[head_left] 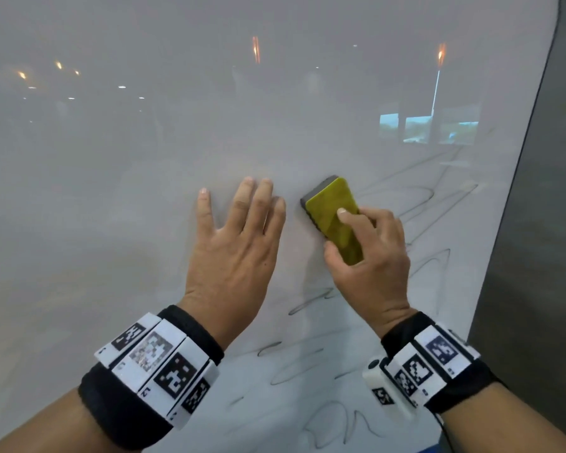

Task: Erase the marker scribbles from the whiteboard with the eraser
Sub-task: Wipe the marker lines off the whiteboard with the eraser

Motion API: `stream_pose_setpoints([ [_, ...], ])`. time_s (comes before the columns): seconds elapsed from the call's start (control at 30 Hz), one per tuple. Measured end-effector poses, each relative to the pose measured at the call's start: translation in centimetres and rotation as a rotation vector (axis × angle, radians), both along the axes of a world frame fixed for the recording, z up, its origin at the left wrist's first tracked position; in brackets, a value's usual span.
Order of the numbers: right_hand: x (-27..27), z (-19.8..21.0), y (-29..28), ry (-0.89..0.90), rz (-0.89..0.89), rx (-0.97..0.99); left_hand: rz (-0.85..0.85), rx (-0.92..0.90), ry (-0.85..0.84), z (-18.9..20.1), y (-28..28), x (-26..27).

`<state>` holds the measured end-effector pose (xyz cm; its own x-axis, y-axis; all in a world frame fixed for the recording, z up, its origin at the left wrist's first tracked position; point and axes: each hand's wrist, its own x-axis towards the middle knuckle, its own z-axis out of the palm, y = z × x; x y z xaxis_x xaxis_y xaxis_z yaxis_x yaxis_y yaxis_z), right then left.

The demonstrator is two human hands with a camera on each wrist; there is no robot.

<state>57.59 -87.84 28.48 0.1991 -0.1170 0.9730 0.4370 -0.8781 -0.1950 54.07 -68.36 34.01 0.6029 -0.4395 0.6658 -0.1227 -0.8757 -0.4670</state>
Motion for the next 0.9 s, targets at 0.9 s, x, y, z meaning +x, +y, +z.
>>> stream_pose_setpoints([
  [0.9, 2.5, 4.9, -12.4, -0.011, 0.034, 0.090, 0.007, -0.042, -0.042, 3.9, -12.1, 2.2],
])
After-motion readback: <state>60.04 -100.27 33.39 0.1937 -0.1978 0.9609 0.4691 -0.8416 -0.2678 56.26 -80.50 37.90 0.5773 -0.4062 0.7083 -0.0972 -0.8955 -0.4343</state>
